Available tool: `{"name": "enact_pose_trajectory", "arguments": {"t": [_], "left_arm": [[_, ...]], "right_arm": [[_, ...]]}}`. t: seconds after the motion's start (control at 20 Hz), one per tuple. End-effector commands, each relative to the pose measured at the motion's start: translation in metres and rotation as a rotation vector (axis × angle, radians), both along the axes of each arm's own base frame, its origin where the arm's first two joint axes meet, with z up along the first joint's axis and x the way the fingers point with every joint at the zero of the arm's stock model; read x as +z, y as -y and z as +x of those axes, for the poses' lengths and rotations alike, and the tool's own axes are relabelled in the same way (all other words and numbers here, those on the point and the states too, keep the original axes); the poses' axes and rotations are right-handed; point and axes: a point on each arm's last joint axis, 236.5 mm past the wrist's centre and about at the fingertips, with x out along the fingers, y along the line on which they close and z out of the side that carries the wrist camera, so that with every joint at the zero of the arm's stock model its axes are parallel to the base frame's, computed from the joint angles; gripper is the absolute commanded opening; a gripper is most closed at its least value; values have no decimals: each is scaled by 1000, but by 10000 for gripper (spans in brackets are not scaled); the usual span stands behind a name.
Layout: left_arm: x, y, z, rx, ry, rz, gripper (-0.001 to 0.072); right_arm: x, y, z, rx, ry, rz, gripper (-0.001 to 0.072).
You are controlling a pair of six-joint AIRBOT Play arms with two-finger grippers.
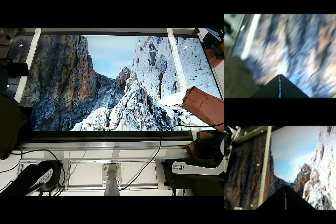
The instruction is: Fold the clothes and pants, and hang the long-sleeved shirts on hangers.
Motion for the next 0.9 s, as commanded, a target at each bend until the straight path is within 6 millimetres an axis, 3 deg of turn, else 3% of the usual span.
{"name": "enact_pose_trajectory", "arguments": {"t": [0.0,0.05,0.15,0.25,0.4,0.5,0.6,0.7,0.8,0.85], "left_arm": [[-34,-36,-14,137,-216,159,211],[-39,-47,-15,177,-265,219,281],[-54,-57,-13,217,-349,296,300],[-81,-54,-7,186,-464,322,313],[-135,-32,-10,128,-621,236,313],[-168,-30,-31,115,-721,221,313],[-202,-44,-67,157,-815,226,313],[-232,-61,-98,207,-813,190,312],[-247,-76,-124,255,-796,142,311],[-253,-79,-132,282,-772,86,310]], "right_arm": [[0,0,0,0,1,0,20],[0,0,0,-1,1,-2,20],[-1,2,0,-6,-3,-10,20],[-3,5,0,-14,-9,-21,20],[-4,4,0,-13,-10,-21,20],[-5,5,-1,-11,-16,-24,21],[-10,4,-2,-3,-34,-26,55],[-17,2,-2,8,-56,-15,150],[-27,2,-1,12,-80,-2,193],[-31,2,0,14,-92,1,291]]}}
